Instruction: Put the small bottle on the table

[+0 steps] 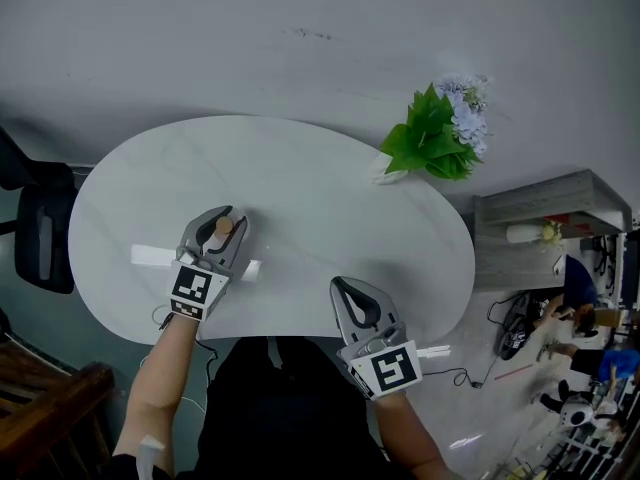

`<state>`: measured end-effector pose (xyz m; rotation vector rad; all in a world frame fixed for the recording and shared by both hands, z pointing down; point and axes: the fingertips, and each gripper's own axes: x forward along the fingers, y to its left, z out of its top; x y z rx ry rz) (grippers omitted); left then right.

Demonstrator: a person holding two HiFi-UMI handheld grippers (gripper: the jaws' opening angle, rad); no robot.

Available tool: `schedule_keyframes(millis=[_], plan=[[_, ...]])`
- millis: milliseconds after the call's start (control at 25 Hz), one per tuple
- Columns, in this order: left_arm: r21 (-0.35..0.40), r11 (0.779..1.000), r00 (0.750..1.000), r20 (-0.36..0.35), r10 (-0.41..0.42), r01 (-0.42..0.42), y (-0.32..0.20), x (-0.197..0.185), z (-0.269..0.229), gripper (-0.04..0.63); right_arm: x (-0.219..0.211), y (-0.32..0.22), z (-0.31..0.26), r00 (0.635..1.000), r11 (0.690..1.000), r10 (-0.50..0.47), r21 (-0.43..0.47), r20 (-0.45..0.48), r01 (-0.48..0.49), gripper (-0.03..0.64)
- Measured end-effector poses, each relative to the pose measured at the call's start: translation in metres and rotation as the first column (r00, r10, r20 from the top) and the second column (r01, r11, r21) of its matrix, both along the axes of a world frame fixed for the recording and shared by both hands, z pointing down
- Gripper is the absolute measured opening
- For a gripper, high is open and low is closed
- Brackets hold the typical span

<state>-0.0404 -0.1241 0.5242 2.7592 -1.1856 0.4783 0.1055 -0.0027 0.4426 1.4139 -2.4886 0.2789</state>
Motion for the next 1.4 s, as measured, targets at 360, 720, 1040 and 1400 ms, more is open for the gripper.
schedule_keyframes(millis=[360, 720, 1040, 1400], plan=[[-0.005, 1.000, 1.000, 0.011, -0.010, 0.010, -0.017, 0.006, 0.019, 0.110, -0.003, -0.004, 0.009, 1.000, 1.000, -0.010, -0.024, -0.010, 0.010, 0.006], [0.003, 1.000, 1.000, 0.012, 0.000, 0.000, -0.029, 0.009, 0.032, 0.110, -0.002, -0.008, 0.019, 1.000, 0.999, 0.002, -0.053, -0.018, -0.003, 0.006], [0.004, 1.000, 1.000, -0.002, -0.002, 0.002, -0.040, 0.012, 0.041, 0.110, -0.005, -0.009, 0.026, 1.000, 0.997, 0.008, -0.072, -0.022, -0.009, 0.006], [-0.004, 1.000, 1.000, -0.011, -0.010, 0.010, -0.043, 0.013, 0.050, 0.110, -0.004, -0.012, 0.032, 0.999, 0.996, 0.012, -0.088, -0.037, -0.016, 0.006]])
